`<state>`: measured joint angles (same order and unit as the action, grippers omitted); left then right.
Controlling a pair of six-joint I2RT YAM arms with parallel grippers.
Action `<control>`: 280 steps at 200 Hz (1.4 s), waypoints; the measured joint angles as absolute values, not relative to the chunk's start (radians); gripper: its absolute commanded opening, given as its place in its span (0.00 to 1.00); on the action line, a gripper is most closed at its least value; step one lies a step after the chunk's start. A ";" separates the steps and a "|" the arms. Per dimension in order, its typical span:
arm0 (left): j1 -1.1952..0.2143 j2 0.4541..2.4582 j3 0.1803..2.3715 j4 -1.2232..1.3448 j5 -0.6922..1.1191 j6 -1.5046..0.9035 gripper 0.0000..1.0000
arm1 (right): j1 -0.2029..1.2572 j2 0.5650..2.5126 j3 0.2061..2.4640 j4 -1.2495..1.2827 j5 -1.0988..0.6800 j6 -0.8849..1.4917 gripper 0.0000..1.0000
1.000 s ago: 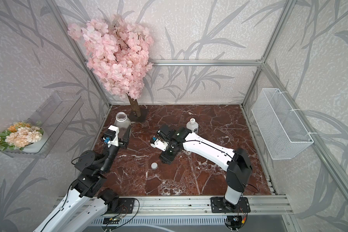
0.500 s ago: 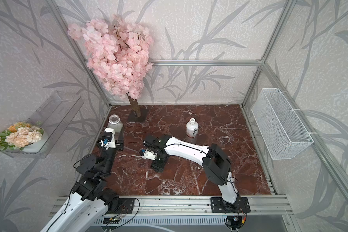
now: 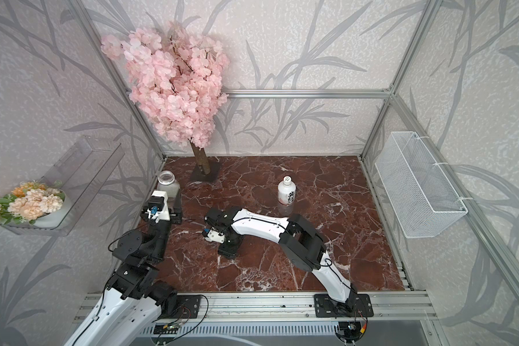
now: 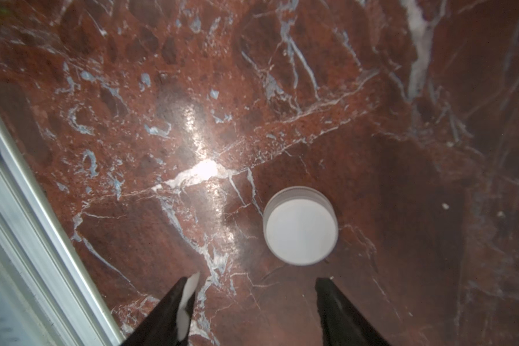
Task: Screw on the bottle caps
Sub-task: Screw the bottle cap onto the plastic bottle.
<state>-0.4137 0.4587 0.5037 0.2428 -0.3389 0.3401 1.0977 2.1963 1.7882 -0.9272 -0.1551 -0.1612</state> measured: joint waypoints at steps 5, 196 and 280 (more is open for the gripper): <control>-0.413 0.458 0.504 0.242 -0.338 0.340 0.54 | 1.098 2.197 1.788 -0.923 -0.153 -0.158 0.66; -0.396 0.440 0.502 0.208 -0.323 0.322 0.54 | 1.122 2.252 1.823 -0.889 -0.043 -0.129 0.55; -0.392 0.413 0.500 0.200 -0.321 0.319 0.54 | 1.137 2.251 1.811 -0.849 0.027 -0.108 0.33</control>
<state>-0.3916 0.4133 0.4995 0.2005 -0.3214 0.3187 1.1374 2.2505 1.8114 -0.8490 0.0273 -0.1081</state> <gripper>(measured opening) 0.553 0.357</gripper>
